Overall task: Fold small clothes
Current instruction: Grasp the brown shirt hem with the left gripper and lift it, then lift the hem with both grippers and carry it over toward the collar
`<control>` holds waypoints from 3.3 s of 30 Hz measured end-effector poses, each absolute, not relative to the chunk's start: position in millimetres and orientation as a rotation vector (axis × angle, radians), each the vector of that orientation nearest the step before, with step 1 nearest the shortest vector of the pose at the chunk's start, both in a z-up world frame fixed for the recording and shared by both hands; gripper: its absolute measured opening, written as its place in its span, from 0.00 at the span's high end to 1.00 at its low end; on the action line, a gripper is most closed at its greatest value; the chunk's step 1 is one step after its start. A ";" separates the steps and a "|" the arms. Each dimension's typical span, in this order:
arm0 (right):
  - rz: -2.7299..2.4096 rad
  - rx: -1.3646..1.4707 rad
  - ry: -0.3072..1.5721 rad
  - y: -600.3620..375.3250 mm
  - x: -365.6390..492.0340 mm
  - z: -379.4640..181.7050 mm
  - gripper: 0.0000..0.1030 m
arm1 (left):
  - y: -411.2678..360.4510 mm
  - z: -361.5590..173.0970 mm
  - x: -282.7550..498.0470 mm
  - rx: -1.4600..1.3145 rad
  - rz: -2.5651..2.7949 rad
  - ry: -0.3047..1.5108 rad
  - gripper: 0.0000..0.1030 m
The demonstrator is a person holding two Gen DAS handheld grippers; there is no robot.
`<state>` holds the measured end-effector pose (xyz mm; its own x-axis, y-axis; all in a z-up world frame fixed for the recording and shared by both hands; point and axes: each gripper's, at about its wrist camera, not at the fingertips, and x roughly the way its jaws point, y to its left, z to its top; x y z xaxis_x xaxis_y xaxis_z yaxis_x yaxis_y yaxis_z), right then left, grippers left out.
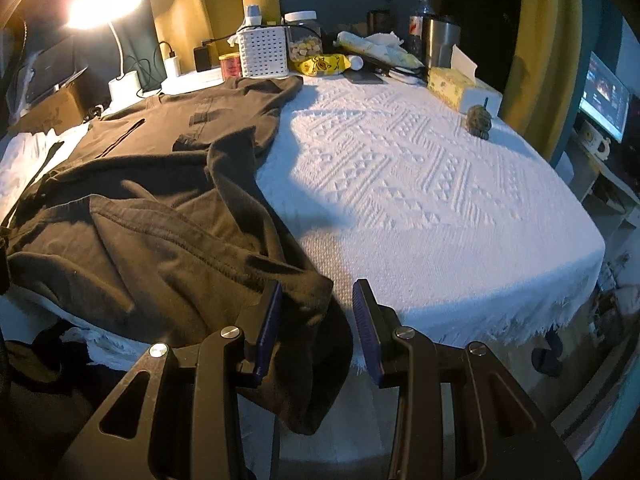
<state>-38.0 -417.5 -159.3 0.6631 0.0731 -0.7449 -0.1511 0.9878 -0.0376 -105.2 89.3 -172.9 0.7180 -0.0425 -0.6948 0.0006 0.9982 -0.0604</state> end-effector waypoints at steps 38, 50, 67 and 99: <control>0.132 -0.177 0.473 -408.5 -29.0 -77.2 0.93 | 92.8 -95.1 -110.7 0.022 0.048 0.482 0.95; 0.127 -0.161 0.450 -406.2 -4.3 -64.4 0.93 | 96.0 -80.1 -83.9 0.033 0.057 0.440 0.95; 0.131 -0.154 0.435 -400.8 45.0 -38.5 0.93 | 105.8 -54.0 -41.4 0.017 0.071 0.397 0.95; 0.207 -0.133 0.414 -365.6 211.3 -25.1 0.93 | 128.4 -29.6 91.6 0.048 0.125 0.383 0.95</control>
